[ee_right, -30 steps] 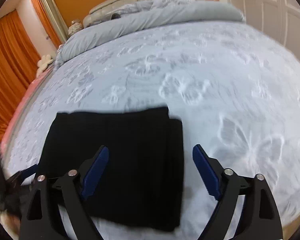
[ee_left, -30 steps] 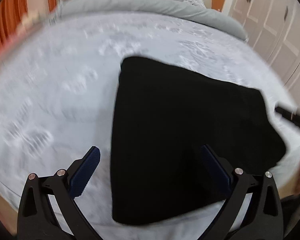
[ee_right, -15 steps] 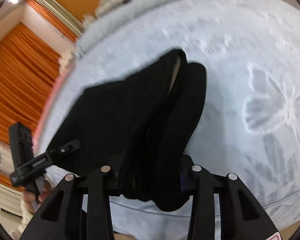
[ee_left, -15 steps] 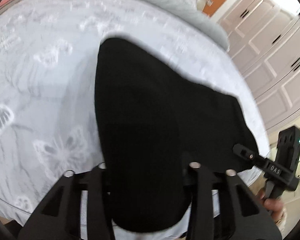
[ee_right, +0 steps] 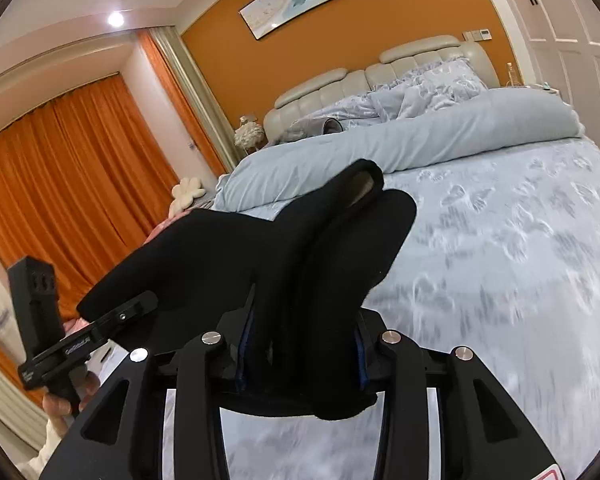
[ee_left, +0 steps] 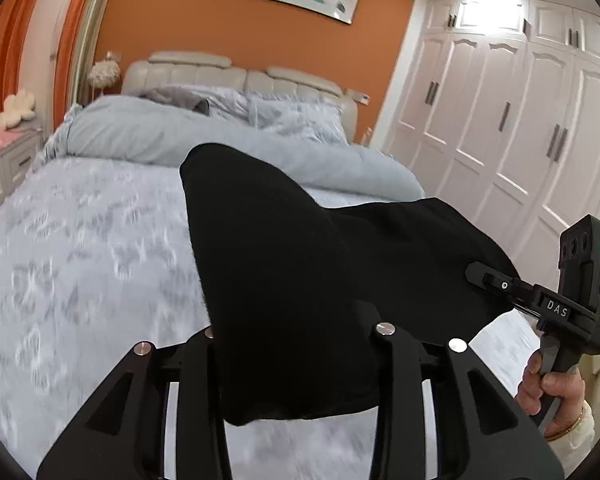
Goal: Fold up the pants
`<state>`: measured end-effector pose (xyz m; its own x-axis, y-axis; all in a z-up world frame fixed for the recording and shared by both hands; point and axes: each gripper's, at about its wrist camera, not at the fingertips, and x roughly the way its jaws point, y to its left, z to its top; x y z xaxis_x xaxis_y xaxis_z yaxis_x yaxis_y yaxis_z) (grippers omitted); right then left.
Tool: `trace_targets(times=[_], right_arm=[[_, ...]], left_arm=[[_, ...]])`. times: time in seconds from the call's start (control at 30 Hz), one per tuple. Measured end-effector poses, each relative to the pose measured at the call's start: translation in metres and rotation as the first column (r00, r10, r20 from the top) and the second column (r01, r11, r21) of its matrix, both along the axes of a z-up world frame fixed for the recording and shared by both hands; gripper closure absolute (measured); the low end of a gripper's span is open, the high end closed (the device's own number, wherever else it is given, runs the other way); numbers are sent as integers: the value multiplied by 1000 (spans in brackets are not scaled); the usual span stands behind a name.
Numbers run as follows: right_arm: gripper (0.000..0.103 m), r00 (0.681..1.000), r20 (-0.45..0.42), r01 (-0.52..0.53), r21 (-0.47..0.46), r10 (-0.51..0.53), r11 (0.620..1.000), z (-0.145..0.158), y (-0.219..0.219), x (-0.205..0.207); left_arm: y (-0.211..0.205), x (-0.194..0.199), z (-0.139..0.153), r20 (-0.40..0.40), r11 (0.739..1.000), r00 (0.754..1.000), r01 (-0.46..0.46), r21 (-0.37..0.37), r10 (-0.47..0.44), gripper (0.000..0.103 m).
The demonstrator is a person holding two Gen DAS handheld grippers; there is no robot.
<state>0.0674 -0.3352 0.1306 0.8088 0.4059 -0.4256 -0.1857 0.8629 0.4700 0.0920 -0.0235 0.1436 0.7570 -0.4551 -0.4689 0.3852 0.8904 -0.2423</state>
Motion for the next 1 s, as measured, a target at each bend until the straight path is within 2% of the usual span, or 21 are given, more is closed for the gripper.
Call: trace_targets(times=[0.07,0.13,0.2,0.23,0.27,0.3,0.33,0.37,0.4,0.43,0.47,0.5,0.53,0.63,0.73,0.83,0.87,1.0], right_arm=[[64,1000,-26,14,11,-14,1000,-19,-9,45],[61,997,-72,24,-2,-24,1000,-49,-14,85],[56,988,-152,30,-19,-32,999,-99,-16,124],[54,969,-242,32,-39,-41,999,-138,-17,145],[53,950,-308,38,-57,-54,998,-159,-17,155],[51,910,-406,56,-86,-87,995,-191,-22,165],[43,910,-409,69,-20,-71,997,-206,-31,160],[42,925,-375,83,58,-55,995,-209,-38,149],[39,929,-359,121,67,-89,990,-206,-45,135],[35,927,-349,153,26,-134,988,-200,-48,125],[34,926,-315,200,-55,-207,978,-186,-48,113],[34,923,-285,232,-127,-259,964,-169,-46,101],[33,928,-247,246,-162,-280,956,-150,-41,87],[16,938,-147,287,-175,-313,942,-112,-26,49],[16,948,-70,289,-221,-311,932,-86,0,11],[16,951,-62,277,-274,-304,921,-86,20,-15],[16,954,-66,264,-279,-293,923,-88,24,-25],[16,952,-137,226,-281,-272,933,-113,38,-50]], left_arm=[[-4,29,-10,1,1000,1000,-14,1,14,66],[-11,70,-41,-23,999,999,-31,19,31,61],[-16,107,-85,-83,996,994,-69,60,73,55],[-19,128,-115,-128,991,987,-87,101,100,54],[-22,144,-136,-163,984,979,-102,143,126,53],[-23,159,-167,-221,972,962,-114,207,159,51],[-23,167,-191,-270,958,943,-122,260,193,44],[-14,159,-203,-255,961,945,-144,237,205,36],[-8,147,-200,-209,966,958,-155,206,198,30],[-3,134,-193,-164,957,962,-179,229,219,26],[-1,126,-187,-137,945,961,-199,260,240,17],[1,112,-176,-96,928,958,-233,290,270,14],[2,97,-165,-65,921,957,-253,296,283,14],[2,61,-130,-38,909,949,-288,302,314,8],[-3,22,-104,-13,902,944,-310,299,329,5],[-12,-14,-102,17,861,933,-339,380,359,5],[-16,-27,-107,8,854,934,-331,401,358,5],[-21,-47,-134,-95,873,935,-279,399,342,5]])
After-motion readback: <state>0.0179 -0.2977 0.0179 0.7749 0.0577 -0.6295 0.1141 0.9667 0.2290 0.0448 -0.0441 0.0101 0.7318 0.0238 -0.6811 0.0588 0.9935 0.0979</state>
